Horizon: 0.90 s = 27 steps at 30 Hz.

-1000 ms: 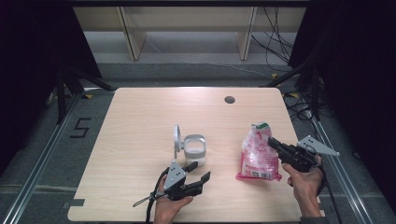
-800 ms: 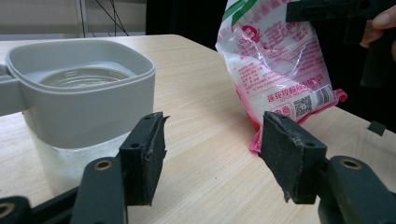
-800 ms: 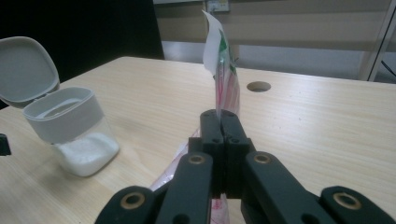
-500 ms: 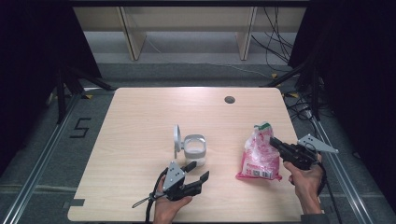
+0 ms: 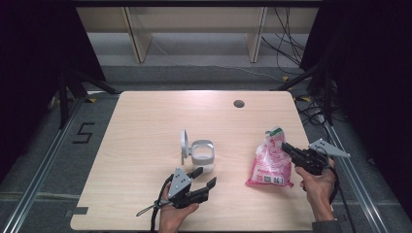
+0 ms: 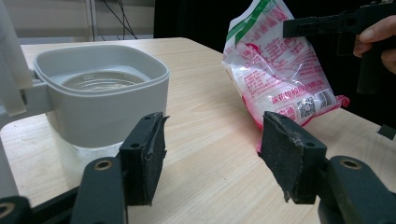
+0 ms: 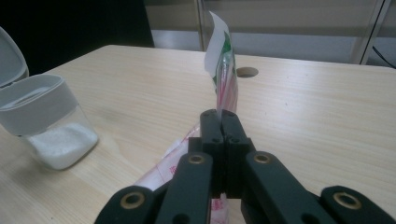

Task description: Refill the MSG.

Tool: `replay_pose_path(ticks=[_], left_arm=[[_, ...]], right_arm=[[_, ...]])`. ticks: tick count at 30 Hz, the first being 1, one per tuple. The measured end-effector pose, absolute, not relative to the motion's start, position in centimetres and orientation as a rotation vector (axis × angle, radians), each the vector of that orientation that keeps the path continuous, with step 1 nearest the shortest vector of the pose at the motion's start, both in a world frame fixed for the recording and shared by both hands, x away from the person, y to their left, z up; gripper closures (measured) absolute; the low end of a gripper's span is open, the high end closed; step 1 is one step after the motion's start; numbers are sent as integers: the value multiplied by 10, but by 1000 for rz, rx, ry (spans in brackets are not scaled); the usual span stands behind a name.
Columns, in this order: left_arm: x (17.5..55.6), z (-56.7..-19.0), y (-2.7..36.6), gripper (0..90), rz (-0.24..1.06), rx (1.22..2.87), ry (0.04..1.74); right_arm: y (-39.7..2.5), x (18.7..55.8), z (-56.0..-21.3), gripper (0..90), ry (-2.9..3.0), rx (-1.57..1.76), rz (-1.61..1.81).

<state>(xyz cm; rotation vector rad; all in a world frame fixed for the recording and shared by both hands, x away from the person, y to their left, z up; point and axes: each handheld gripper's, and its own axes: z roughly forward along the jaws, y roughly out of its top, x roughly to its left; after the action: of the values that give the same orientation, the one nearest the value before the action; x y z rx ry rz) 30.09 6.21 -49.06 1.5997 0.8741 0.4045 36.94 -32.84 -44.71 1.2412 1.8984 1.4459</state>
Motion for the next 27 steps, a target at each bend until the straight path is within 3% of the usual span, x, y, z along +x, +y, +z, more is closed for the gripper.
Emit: replay_pose_path(ticks=[27], left_arm=[[301, -490, 70, 386, 424, 1607, 866]], right_arm=[[-336, 377, -460, 900, 1906, 1260, 1368]])
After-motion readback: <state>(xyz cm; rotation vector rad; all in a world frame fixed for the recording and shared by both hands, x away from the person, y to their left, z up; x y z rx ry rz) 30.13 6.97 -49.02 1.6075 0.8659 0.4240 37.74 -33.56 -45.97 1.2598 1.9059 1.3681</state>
